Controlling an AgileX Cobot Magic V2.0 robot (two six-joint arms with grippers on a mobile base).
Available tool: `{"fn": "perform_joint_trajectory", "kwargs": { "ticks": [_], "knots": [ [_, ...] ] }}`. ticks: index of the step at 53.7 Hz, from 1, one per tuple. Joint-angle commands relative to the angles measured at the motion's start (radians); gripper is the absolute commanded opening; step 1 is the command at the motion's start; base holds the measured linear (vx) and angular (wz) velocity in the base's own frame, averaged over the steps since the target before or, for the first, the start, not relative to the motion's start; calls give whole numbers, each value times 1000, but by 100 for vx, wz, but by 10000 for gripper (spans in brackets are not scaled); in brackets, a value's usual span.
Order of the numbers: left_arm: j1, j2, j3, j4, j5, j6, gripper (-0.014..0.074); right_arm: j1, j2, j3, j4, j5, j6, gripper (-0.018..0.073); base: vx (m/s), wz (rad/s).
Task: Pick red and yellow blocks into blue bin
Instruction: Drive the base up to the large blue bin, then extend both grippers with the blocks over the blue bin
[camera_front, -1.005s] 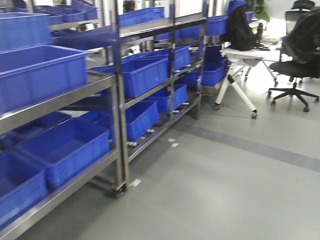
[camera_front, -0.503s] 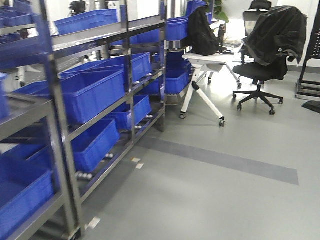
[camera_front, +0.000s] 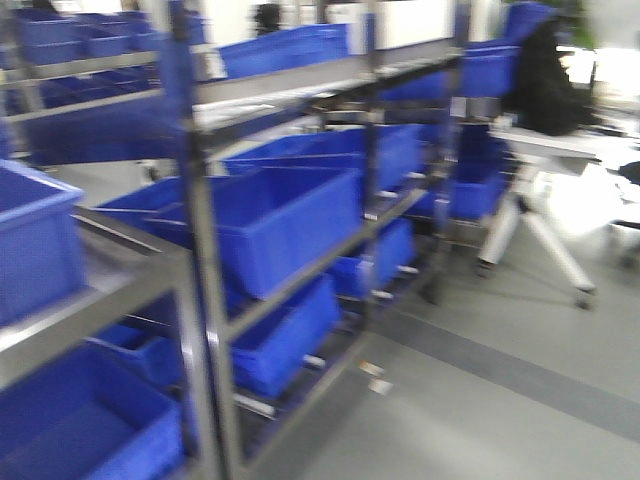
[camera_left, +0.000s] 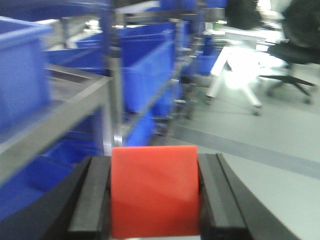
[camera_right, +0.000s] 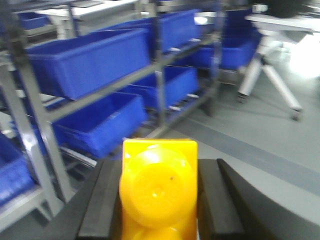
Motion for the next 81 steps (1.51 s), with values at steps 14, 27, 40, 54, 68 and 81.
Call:
{"fn": "perform_joint_trajectory", "kwargs": {
  "ticks": [14, 27, 40, 54, 68, 81],
  "knots": [
    [-2, 3, -30, -13, -77, -3, 1, -3, 4, -30, -37, -43, -3, -10, 49, 62],
    [-2, 3, -30, -13, -77, -3, 1, -3, 4, -30, -37, -43, -3, -10, 38, 57],
    [-2, 3, -30, -13, -77, -3, 1, -3, 4, -30, -37, -43, -3, -10, 28, 84],
    [-2, 1, -30, -13, -77, -3, 1, -3, 4, -30, -37, -43, -3, -10, 19, 85],
    [-1, 1, -30, -13, -77, -3, 1, -3, 4, -30, -37, -43, -3, -10, 10, 47],
    [-1, 1, -30, -13, -77, -3, 1, -3, 4, -30, -37, -43, -3, -10, 2, 7]
  ]
}}
